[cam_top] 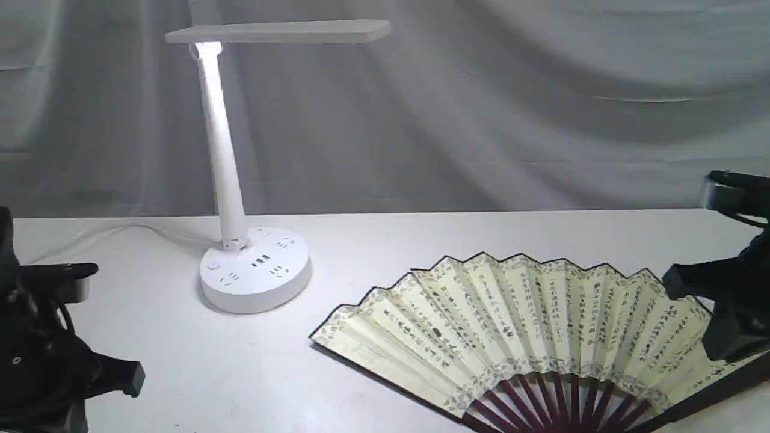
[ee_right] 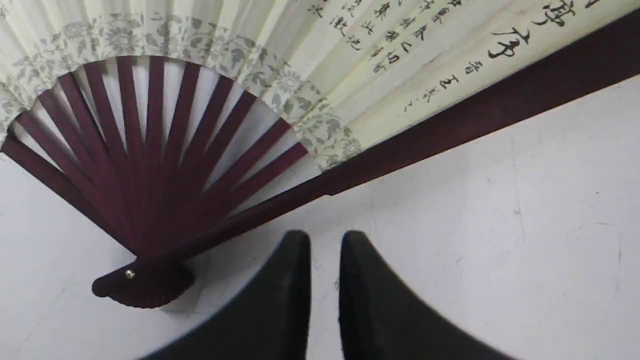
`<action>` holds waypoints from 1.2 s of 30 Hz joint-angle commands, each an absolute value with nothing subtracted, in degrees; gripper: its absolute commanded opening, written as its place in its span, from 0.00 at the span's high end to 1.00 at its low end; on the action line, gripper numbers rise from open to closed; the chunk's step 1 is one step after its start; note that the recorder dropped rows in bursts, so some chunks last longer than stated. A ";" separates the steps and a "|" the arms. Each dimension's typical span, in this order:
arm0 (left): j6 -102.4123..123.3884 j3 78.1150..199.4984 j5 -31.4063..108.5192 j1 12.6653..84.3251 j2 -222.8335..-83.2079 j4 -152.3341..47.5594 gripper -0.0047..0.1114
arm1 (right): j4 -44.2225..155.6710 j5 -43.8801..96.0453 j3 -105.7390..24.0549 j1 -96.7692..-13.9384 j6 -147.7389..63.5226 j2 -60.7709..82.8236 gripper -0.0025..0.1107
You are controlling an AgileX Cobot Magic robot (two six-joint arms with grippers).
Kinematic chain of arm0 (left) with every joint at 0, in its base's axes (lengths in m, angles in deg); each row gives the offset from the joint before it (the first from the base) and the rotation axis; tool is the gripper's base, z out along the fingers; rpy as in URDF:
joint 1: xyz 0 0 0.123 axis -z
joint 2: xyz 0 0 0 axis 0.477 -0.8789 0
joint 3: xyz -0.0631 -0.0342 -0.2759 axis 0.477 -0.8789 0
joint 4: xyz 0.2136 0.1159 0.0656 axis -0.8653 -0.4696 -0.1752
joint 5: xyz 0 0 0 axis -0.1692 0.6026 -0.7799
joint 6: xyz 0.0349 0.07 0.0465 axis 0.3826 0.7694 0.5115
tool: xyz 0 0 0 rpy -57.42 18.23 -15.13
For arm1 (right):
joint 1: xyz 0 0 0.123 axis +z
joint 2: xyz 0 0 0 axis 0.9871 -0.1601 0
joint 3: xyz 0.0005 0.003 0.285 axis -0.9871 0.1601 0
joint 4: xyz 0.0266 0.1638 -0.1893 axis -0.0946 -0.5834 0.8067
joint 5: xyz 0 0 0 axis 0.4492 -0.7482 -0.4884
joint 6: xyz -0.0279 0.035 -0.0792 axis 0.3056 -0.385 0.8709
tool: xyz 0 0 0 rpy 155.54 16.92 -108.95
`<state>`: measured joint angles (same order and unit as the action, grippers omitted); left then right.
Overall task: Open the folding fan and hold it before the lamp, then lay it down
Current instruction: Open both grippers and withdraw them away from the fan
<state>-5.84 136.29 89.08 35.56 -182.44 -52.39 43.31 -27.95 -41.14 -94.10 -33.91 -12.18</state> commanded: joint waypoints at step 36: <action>-0.95 136.41 92.91 34.39 -177.14 -51.41 0.96 | 56.62 -25.73 -31.12 -94.02 -35.31 -0.44 0.98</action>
